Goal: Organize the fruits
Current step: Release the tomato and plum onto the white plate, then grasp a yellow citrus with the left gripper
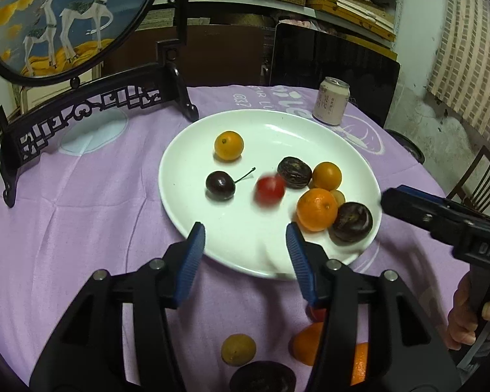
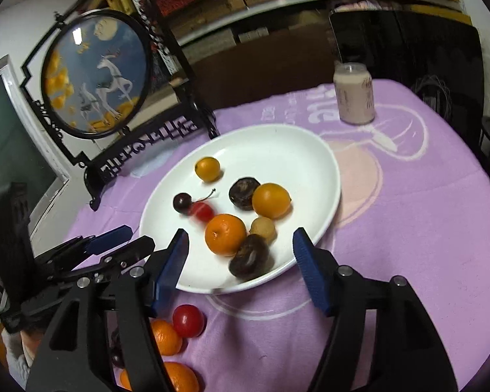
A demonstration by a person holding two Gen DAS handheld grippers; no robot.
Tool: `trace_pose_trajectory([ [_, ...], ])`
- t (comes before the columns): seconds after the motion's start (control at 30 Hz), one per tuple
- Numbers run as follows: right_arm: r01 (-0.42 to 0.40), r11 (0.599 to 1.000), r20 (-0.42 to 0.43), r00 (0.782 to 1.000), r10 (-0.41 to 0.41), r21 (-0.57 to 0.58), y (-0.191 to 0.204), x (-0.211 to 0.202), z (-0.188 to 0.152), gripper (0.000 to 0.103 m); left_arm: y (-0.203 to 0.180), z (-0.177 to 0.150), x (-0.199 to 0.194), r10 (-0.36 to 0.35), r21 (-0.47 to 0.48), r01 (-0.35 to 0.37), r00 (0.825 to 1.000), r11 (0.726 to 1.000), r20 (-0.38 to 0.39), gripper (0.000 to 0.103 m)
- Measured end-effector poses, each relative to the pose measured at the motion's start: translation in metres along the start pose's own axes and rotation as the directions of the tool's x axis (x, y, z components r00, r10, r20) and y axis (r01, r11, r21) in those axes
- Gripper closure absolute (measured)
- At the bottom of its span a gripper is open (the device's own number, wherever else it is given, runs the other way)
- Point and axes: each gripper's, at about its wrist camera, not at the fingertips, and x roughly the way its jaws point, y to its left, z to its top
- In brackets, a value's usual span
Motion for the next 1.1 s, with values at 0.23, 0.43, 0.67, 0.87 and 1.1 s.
trace_pose_trajectory([
  [0.23, -0.002, 1.0, -0.047, 0.999, 0.001, -0.015, 0.007, -0.012, -0.023, 0.037, 0.005, -0.029, -0.016, 0.043, 0.028, -0.043, 0.999, 0.999, -0.02, 0.049],
  [0.43, -0.001, 0.999, -0.062, 0.998, -0.001, -0.038, 0.017, -0.021, -0.041, 0.033, 0.016, -0.052, -0.027, 0.053, 0.006, -0.053, 0.997, 0.999, -0.061, 0.049],
  [0.67, -0.006, 1.0, -0.066, 0.998, 0.005, -0.013, 0.011, -0.025, -0.043, 0.033, 0.005, -0.063, -0.031, 0.037, 0.054, -0.034, 0.997, 0.998, -0.071, 0.049],
  [0.87, -0.006, 1.0, -0.08, 0.997, 0.007, 0.007, 0.007, -0.021, -0.043, 0.033, 0.011, -0.064, -0.021, -0.001, 0.033, 0.004, 0.995, 0.999, -0.103, 0.06],
  [1.1, -0.009, 1.0, -0.089, 0.996, 0.009, -0.004, 0.009, -0.02, -0.045, 0.033, 0.015, -0.065, -0.013, -0.082, 0.004, 0.083, 0.987, 0.997, -0.14, 0.064],
])
